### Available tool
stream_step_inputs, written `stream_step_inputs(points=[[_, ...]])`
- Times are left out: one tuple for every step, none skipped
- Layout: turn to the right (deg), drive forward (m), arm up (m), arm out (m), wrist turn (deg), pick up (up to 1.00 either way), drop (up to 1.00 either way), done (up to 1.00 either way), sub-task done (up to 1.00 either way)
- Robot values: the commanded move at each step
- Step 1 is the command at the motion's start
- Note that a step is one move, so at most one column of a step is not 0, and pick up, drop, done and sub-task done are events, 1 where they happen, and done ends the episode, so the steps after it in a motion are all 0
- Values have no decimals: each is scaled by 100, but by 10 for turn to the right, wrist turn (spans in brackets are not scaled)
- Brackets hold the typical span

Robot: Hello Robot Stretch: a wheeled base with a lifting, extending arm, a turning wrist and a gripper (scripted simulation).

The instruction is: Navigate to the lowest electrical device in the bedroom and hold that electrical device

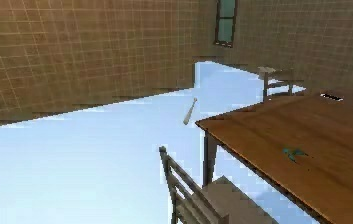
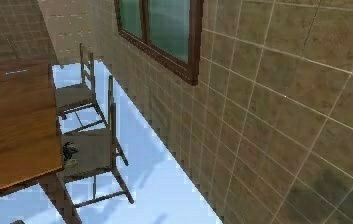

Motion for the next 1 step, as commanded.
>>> stream_step_inputs(points=[[-270,0,0,0,0,0,0,0,0]])
